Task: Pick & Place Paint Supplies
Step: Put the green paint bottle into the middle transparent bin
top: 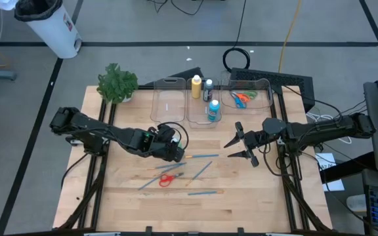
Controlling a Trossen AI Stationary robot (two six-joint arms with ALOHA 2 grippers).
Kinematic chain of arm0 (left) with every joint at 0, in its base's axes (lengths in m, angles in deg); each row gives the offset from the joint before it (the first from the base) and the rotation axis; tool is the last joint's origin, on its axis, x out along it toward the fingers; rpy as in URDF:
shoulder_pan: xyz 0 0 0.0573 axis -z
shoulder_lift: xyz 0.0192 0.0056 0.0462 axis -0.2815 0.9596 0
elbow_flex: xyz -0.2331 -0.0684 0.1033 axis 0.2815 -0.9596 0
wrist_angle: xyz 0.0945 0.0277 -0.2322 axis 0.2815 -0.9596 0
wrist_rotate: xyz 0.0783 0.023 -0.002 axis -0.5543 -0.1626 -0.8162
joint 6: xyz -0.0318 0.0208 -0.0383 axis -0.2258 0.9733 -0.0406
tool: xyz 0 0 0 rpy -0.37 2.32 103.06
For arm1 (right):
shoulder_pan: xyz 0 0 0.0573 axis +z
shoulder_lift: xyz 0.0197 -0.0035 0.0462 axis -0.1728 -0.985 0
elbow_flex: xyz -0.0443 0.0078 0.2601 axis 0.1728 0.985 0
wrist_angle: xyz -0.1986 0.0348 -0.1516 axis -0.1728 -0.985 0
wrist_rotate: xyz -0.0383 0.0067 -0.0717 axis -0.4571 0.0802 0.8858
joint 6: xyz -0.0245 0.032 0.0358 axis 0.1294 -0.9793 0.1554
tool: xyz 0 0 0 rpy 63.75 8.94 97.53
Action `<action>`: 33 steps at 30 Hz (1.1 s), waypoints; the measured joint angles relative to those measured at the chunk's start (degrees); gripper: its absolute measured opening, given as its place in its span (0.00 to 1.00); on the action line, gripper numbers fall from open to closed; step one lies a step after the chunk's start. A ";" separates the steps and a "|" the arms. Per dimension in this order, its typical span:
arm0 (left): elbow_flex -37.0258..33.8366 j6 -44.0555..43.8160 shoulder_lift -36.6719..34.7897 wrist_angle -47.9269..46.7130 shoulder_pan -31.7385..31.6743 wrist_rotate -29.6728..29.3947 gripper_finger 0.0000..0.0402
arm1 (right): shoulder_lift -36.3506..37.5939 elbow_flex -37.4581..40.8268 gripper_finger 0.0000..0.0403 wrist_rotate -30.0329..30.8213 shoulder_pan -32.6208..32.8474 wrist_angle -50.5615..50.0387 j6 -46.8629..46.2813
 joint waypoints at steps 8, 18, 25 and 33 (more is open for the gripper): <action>0.00 -0.03 0.00 0.02 0.00 0.96 0.31 | 0.00 0.00 0.42 0.01 0.00 0.00 0.00; 0.00 -0.06 0.00 0.02 0.00 0.96 0.31 | 0.01 0.00 0.42 0.01 0.00 0.01 0.00; 0.00 -0.05 0.00 0.00 0.00 0.94 0.31 | 0.01 0.00 0.42 0.00 -0.01 0.00 0.00; 0.00 0.30 0.00 0.02 -0.02 0.94 0.31 | 0.00 0.00 0.42 0.02 -0.01 0.00 -0.02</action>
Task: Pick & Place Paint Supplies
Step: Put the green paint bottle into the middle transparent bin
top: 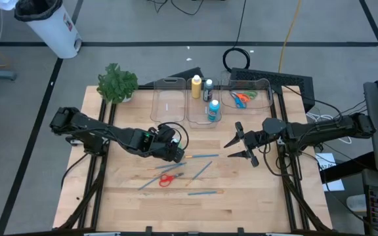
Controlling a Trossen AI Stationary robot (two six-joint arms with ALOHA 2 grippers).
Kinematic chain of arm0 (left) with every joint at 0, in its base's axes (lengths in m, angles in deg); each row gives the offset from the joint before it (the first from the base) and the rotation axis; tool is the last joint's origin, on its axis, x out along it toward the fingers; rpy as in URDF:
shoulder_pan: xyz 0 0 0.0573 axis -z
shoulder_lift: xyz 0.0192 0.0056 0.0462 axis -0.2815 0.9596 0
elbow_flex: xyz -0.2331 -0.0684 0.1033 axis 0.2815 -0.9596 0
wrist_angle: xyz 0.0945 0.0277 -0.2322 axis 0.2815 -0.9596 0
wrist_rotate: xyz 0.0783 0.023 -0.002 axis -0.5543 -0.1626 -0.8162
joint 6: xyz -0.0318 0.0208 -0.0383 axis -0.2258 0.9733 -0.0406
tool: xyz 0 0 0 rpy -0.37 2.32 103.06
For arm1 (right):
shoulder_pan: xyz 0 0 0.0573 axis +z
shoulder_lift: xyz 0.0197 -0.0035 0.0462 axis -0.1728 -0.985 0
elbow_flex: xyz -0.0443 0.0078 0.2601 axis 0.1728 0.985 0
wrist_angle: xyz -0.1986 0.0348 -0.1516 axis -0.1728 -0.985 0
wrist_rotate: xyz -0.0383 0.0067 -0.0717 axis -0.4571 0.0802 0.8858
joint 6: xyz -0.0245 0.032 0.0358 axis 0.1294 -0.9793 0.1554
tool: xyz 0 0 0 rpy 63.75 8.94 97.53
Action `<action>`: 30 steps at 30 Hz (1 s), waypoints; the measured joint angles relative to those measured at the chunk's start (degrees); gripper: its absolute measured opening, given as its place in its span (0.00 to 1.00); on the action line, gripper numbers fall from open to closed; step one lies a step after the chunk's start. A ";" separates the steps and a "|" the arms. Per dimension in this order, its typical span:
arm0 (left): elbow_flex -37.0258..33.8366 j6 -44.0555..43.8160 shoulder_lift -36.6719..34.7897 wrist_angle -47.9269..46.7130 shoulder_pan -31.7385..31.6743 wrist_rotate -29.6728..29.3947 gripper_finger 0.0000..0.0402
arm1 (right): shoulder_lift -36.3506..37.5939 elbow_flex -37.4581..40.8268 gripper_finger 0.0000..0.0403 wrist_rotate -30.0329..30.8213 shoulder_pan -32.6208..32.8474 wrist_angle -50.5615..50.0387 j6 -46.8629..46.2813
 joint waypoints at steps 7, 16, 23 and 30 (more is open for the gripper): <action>0.00 0.16 0.00 -0.02 0.02 0.00 0.31 | 0.00 0.00 0.42 -0.01 0.01 -0.01 0.01; 0.00 0.20 0.00 -0.02 0.02 0.00 0.31 | 0.00 0.00 0.42 -0.01 0.01 -0.01 0.01; 0.00 1.46 0.00 0.01 0.01 0.08 0.31 | 0.00 0.00 0.42 -0.01 -0.01 0.00 0.02; 0.00 4.21 0.00 0.40 0.02 1.46 0.31 | 0.02 0.00 0.42 -0.01 0.00 -0.01 0.00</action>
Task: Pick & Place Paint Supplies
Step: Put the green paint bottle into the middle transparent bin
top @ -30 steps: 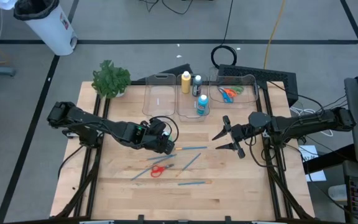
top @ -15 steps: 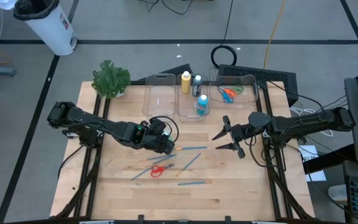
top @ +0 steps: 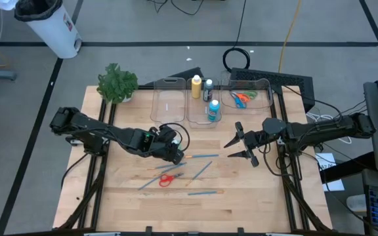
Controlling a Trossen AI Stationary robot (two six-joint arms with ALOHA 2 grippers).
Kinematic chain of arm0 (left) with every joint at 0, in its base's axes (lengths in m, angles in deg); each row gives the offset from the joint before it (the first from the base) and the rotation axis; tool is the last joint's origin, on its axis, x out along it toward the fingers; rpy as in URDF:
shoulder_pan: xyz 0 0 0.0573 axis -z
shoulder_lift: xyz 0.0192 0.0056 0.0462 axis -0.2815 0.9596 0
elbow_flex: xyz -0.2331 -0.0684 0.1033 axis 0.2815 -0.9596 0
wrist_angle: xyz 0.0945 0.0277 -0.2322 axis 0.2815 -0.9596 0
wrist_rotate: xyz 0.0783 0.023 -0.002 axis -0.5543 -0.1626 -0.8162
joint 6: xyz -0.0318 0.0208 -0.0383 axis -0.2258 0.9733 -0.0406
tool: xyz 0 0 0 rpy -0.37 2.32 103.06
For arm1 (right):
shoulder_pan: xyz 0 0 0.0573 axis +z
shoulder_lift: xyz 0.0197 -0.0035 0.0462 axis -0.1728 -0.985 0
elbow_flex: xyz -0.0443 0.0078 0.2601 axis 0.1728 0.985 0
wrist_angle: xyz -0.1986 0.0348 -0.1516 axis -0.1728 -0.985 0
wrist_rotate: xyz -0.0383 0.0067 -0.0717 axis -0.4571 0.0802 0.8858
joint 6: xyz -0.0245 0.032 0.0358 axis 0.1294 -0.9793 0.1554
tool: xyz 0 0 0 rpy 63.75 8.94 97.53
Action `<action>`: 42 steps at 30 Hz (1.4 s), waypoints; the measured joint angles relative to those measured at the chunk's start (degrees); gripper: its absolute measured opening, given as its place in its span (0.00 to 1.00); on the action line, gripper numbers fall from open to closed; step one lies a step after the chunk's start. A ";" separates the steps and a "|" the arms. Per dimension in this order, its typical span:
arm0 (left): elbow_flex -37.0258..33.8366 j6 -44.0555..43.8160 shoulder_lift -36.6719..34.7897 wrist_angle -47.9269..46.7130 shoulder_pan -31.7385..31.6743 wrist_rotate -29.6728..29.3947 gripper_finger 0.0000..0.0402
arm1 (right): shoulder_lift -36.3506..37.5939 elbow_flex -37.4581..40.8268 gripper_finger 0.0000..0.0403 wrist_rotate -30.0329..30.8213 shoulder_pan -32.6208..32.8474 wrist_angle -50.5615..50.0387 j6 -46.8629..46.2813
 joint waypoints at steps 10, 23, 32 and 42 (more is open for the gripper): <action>0.00 3.34 0.00 0.13 0.00 -0.04 0.31 | 0.00 0.00 0.42 0.01 -0.01 0.02 0.00; 0.00 8.24 0.00 0.37 -0.01 0.06 0.31 | -0.02 0.01 0.42 0.00 0.00 0.00 0.01; -0.02 16.01 0.00 0.41 -0.02 0.12 0.31 | -0.01 0.01 0.42 -0.01 -0.01 0.00 0.01; -0.02 23.15 0.02 1.35 0.00 -0.12 0.31 | -0.02 0.01 0.42 -0.01 0.00 -0.02 0.01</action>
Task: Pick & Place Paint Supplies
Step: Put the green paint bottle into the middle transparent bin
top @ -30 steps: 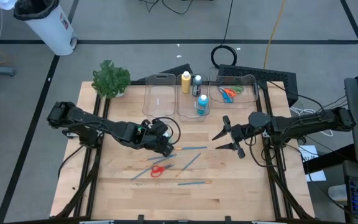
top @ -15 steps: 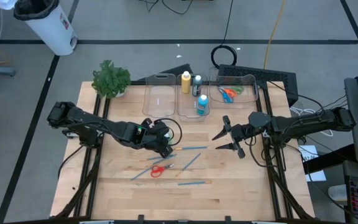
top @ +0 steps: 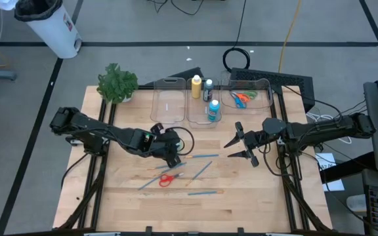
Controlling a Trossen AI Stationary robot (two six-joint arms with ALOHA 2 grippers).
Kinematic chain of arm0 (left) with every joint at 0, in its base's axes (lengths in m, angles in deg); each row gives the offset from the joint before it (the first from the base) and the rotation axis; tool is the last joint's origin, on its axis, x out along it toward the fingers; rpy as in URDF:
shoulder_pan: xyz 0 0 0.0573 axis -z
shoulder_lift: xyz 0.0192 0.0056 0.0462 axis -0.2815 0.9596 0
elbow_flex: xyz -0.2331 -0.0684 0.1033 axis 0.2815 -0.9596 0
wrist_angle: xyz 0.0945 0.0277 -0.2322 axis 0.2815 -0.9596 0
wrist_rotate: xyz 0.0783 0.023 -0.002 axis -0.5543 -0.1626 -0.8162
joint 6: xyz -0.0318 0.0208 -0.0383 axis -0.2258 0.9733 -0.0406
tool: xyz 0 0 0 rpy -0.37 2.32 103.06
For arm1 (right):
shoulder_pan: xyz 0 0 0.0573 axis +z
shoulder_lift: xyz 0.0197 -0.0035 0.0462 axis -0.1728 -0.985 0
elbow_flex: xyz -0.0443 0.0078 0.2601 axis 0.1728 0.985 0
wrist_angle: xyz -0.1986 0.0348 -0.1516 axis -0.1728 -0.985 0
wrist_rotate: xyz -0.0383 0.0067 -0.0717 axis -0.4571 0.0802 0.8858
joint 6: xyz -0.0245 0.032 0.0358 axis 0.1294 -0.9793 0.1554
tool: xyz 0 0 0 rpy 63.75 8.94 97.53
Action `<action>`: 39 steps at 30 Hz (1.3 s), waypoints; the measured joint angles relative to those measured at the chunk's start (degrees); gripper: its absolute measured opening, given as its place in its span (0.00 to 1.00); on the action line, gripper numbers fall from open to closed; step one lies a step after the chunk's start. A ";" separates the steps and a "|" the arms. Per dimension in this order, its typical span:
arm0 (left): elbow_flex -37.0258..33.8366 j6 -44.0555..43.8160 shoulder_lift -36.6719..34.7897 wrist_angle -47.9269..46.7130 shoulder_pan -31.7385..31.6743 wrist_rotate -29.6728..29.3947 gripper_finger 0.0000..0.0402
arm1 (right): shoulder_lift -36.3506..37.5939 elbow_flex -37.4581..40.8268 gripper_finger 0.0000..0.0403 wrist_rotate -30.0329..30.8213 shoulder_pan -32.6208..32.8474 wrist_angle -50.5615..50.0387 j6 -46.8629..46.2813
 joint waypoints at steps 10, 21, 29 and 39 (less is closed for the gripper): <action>0.00 11.54 0.00 9.16 0.08 0.85 0.31 | 0.02 0.01 0.42 0.00 0.02 0.00 0.02; 0.00 18.30 0.00 17.61 1.66 3.29 0.31 | 0.02 0.00 0.42 0.00 -0.01 0.00 0.01; 0.00 22.01 0.00 23.40 1.62 3.27 0.31 | 0.02 0.01 0.42 0.00 0.01 0.00 0.01; 0.00 24.00 0.00 28.66 0.39 3.24 0.31 | 0.02 0.02 0.42 0.00 0.00 0.00 0.02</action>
